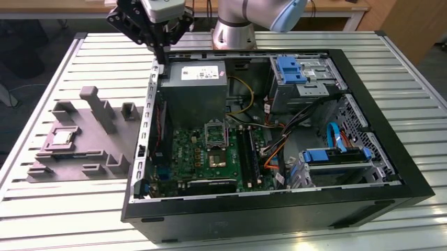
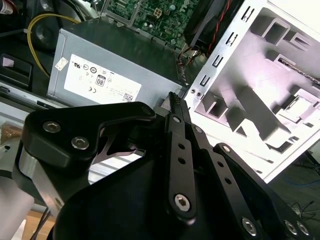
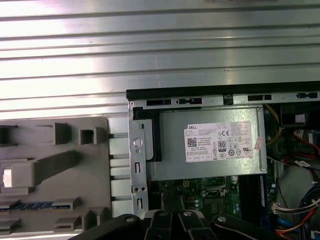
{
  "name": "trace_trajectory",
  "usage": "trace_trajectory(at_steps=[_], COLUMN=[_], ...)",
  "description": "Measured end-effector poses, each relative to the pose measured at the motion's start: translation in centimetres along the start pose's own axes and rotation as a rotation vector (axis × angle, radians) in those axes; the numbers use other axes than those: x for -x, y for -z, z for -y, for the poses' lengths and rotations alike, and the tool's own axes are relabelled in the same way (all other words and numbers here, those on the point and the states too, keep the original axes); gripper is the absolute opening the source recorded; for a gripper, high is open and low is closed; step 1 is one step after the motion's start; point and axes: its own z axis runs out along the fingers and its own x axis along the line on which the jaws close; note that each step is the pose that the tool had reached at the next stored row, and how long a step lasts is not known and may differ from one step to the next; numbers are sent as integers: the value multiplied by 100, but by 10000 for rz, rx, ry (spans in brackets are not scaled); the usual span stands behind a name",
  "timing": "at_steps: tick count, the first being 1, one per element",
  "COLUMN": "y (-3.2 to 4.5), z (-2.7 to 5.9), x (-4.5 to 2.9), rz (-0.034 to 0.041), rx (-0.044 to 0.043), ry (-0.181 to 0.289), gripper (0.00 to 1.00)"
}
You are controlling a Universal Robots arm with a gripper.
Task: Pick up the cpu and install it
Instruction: 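Reach for the cpu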
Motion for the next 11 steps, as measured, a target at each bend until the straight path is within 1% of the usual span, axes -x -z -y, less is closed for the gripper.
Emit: trace_trajectory(at_steps=[11], y=[0], z=[3], x=[-39], rz=[0], rx=[1], ry=[0], gripper=[11])
